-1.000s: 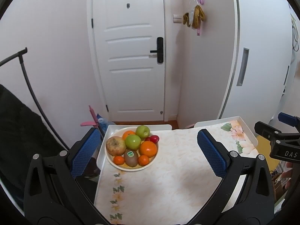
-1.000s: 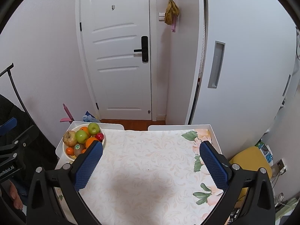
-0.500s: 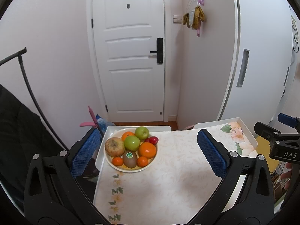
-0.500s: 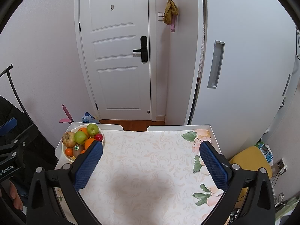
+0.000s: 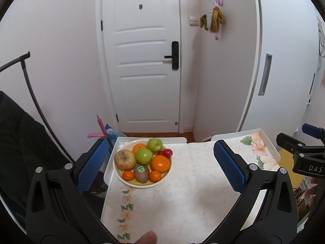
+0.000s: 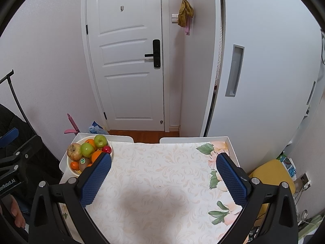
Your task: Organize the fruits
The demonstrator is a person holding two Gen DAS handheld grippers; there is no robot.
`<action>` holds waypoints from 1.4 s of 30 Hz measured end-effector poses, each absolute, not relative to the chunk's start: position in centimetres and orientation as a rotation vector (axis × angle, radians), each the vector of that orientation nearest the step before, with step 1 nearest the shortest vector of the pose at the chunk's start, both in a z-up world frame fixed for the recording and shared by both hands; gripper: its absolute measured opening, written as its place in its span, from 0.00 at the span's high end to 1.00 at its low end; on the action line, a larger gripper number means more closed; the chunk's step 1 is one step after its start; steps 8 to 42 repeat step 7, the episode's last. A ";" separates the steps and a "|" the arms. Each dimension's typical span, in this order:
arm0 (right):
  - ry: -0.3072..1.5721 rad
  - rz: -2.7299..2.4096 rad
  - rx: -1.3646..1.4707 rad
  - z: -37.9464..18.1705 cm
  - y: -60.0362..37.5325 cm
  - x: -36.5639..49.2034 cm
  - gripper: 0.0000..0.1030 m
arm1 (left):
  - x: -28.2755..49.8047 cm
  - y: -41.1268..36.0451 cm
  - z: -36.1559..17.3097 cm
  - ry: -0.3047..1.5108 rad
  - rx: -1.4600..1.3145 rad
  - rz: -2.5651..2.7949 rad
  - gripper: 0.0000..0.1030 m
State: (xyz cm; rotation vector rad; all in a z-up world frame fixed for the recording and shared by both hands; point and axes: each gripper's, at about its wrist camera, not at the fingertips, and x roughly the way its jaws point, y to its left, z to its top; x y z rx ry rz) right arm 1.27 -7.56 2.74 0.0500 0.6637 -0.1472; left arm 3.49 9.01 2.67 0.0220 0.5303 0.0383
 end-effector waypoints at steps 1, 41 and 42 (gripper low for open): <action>0.663 -0.149 0.049 2.7 -7.5 1.3 0.00 | 3.5 9.0 2.7 0.529 0.025 0.041 0.00; 0.664 -0.149 0.050 2.7 -7.5 1.3 0.00 | 3.6 8.7 2.8 0.522 0.031 0.043 0.00; 0.664 -0.149 0.050 2.7 -7.5 1.3 0.00 | 3.6 8.7 2.8 0.522 0.031 0.043 0.00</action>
